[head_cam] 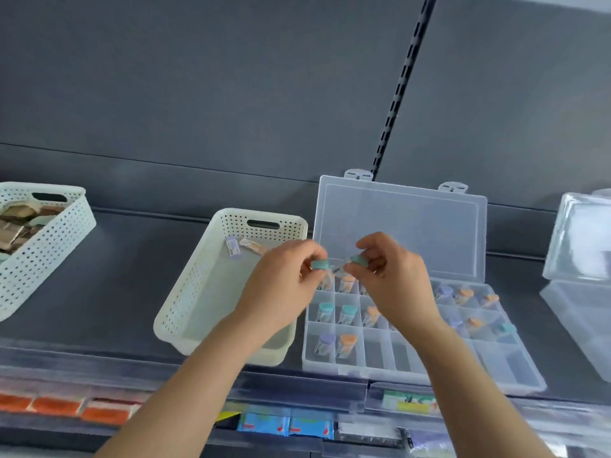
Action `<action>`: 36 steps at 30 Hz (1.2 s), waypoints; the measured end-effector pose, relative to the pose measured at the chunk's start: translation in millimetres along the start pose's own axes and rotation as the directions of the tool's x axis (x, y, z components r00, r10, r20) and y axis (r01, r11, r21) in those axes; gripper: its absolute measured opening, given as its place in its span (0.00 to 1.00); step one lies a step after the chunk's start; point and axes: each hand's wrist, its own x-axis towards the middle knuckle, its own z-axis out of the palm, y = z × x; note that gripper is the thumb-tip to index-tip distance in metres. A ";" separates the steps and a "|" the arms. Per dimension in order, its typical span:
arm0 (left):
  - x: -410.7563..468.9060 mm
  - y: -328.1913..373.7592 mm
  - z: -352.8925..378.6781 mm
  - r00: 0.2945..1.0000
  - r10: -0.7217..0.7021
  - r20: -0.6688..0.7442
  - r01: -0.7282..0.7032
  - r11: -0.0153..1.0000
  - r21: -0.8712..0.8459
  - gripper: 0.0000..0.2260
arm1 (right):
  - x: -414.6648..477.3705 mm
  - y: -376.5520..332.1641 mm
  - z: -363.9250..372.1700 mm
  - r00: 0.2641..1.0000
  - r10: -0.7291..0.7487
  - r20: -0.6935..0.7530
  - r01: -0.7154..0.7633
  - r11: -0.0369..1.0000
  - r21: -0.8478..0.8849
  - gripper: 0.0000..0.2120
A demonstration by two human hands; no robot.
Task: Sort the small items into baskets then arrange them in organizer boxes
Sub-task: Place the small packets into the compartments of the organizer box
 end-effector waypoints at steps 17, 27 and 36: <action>-35.5 47.5 91.3 0.946 0.177 0.271 -0.271 0.891 0.365 0.08 | -80.3 73.8 -41.3 0.990 -0.073 0.122 0.091 0.985 -0.150 0.06; -37.4 41.0 101.8 0.944 0.111 0.312 -0.252 0.853 0.457 0.09 | -86.8 90.2 -26.1 0.968 -0.066 0.242 0.120 0.969 -0.218 0.06; -37.8 44.8 101.1 0.956 0.094 0.279 -0.221 0.855 0.469 0.11 | -83.1 88.6 -34.0 0.955 -0.073 0.286 0.140 0.965 -0.220 0.12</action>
